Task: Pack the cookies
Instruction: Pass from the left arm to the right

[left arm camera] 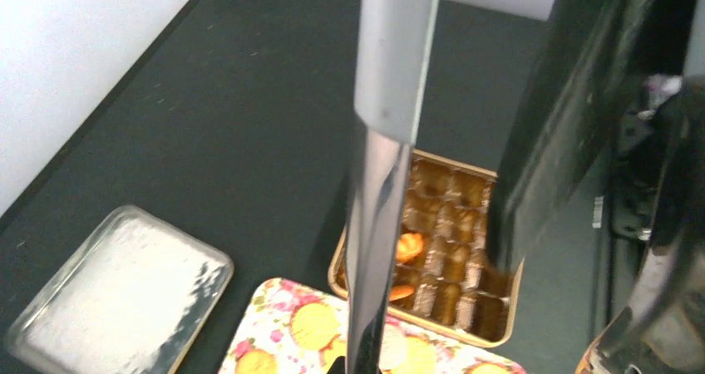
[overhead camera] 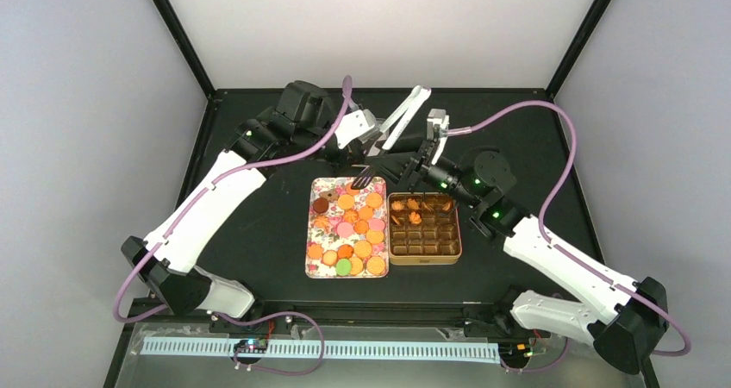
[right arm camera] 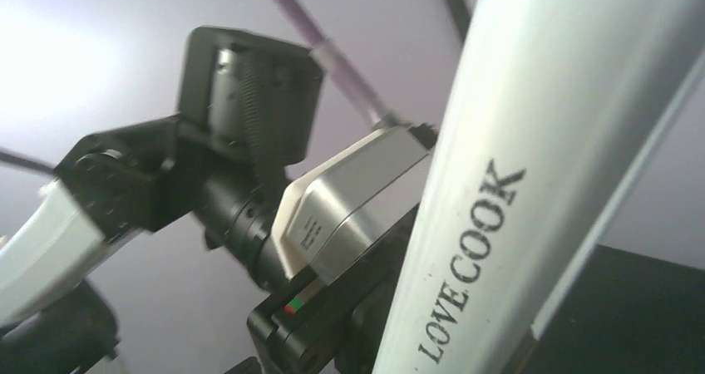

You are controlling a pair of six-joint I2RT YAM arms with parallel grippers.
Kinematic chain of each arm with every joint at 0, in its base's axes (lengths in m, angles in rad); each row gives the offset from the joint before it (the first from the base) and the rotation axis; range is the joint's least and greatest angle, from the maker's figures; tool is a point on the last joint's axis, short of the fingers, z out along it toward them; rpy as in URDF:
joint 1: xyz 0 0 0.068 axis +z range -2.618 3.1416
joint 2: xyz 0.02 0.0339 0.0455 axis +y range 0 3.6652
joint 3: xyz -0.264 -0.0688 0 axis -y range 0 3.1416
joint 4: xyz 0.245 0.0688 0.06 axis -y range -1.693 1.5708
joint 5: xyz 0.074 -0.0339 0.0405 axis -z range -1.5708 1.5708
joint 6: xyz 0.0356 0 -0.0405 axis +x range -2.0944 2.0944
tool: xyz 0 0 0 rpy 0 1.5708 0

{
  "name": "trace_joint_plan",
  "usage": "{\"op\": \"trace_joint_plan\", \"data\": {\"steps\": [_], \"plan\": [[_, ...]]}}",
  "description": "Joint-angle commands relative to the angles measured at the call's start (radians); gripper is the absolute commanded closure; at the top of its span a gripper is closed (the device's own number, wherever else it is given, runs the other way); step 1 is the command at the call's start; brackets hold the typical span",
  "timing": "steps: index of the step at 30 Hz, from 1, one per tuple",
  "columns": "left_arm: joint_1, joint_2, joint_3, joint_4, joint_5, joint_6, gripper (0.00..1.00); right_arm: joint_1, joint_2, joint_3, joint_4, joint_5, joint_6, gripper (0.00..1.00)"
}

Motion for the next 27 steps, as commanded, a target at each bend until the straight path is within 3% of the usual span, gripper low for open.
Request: {"op": "trace_joint_plan", "data": {"steps": [1, 8, 13, 17, 27], "plan": [[0.006, 0.006, 0.100, -0.109, 0.200, 0.004, 0.98, -0.023, 0.006, 0.049, 0.077, -0.252, -0.020, 0.43], [0.017, 0.007, 0.148, -0.175, 0.321, 0.013, 0.98, -0.039, -0.041, -0.016, 0.221, -0.350, 0.063, 0.52], [0.019, 0.013, 0.147, -0.183, 0.324, 0.017, 0.98, -0.047, -0.028, 0.008, 0.240, -0.357, 0.088, 0.68], [0.018, 0.009, 0.147, -0.184, 0.322, 0.017, 0.99, -0.048, -0.007, 0.030, 0.230, -0.376, 0.102, 0.70], [0.022, 0.011, 0.090, -0.121, 0.169, 0.036, 0.98, -0.047, 0.013, 0.039, 0.262, -0.409, 0.166, 0.95]]}}
